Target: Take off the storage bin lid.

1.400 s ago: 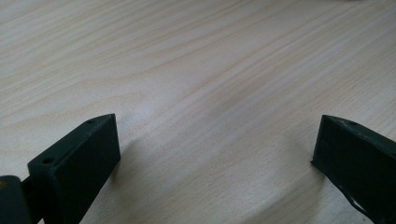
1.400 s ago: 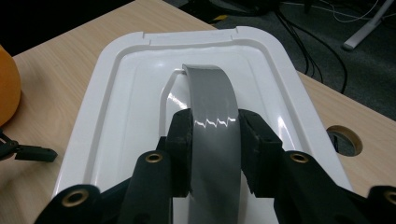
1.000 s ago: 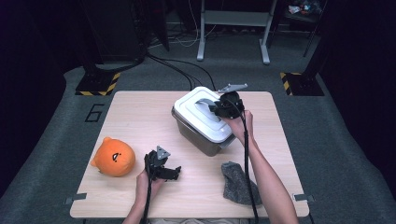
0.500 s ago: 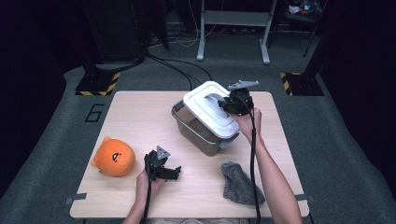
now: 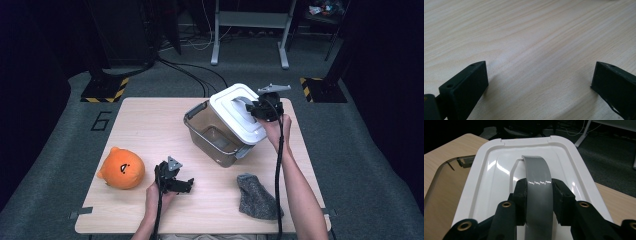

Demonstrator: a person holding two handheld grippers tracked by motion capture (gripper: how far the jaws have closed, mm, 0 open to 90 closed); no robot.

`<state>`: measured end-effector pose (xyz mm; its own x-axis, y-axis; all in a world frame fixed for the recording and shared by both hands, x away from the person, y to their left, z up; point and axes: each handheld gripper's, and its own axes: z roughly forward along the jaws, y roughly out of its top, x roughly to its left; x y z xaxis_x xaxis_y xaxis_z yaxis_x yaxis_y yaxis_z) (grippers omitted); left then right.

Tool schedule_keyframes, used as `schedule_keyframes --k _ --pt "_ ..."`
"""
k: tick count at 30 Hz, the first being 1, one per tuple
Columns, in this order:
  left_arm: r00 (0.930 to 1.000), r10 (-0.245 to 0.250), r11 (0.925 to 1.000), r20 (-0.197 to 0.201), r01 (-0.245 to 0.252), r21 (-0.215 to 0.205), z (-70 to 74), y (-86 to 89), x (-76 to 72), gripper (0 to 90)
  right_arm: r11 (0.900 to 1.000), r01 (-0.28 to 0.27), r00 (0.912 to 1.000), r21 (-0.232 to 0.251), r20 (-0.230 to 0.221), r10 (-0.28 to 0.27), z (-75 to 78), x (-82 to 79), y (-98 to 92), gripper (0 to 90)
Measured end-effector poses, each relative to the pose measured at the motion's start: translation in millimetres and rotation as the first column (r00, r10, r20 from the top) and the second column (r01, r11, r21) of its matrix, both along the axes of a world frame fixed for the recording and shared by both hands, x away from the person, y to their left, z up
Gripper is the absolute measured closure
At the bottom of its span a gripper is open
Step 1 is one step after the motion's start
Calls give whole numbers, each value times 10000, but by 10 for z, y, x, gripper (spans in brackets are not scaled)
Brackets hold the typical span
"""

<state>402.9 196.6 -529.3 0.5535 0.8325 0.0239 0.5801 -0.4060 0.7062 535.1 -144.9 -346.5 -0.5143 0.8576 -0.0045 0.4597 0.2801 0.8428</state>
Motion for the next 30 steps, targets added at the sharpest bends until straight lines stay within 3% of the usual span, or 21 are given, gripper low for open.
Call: schedule_keyframes --k 13,30 --pt "9999 96 9999 55 -96 -105 -6 -8 0 4 9946 1029 9947 155 -53 -1029 -45 95 -331 667" --pt "9999 97 9999 52 -96 -110 -6 -8 0 4 9778 2095 9777 -11 -146 -2095 -192 170 -662 667"
